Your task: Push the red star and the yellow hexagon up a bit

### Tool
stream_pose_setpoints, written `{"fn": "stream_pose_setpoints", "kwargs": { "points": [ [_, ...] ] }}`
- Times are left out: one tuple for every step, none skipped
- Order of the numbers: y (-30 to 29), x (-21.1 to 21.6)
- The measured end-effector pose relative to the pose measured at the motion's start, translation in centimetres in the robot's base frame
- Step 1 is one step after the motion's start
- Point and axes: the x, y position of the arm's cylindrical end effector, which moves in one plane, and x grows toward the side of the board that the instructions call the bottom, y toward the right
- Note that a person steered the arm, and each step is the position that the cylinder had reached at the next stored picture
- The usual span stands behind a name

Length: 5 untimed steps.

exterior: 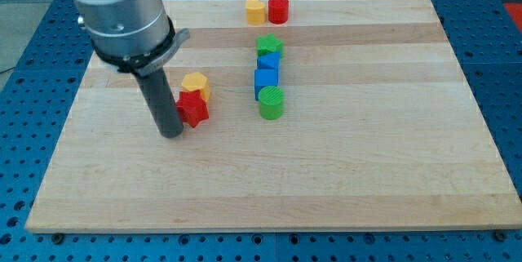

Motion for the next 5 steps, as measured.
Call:
{"fn": "stream_pose_setpoints", "kwargs": {
  "points": [
    [0.0, -3.4],
    [0.0, -2.0],
    [1.3, 0.1],
    [2.6, -2.3],
    [1.2, -7.1]
  ]
}}
